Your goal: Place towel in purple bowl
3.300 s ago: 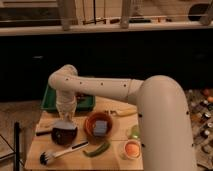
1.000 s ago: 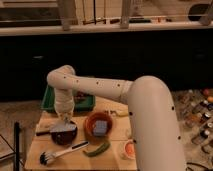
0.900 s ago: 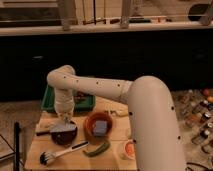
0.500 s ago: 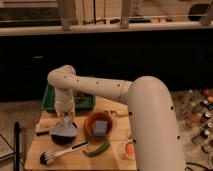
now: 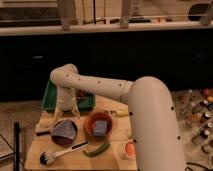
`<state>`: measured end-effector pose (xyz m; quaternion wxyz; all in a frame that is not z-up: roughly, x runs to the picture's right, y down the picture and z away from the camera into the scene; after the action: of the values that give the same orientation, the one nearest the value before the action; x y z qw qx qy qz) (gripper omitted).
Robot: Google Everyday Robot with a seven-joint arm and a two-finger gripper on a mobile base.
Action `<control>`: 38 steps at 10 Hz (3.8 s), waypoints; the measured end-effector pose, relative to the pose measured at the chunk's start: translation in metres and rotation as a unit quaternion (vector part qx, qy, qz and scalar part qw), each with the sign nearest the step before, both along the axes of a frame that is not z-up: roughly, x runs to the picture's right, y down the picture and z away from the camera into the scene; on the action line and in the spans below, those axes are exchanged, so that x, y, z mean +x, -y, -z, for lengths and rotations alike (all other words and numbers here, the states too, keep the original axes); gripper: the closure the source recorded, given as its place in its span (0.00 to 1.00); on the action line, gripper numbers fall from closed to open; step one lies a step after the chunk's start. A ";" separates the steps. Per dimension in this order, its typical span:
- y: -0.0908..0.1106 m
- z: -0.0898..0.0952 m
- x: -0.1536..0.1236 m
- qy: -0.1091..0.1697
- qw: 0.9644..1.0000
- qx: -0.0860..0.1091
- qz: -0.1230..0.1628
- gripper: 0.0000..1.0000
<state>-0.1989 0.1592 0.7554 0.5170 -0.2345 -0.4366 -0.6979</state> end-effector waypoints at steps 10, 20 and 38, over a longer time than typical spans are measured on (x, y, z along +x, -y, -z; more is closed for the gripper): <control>-0.006 0.007 0.004 -0.007 1.000 0.008 -0.007 0.20; -0.006 0.007 0.004 -0.007 1.000 0.008 -0.007 0.20; -0.007 0.006 0.004 -0.007 1.000 0.007 -0.007 0.20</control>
<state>-0.1949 0.1661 0.7493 0.5264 -0.2324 -0.4296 -0.6959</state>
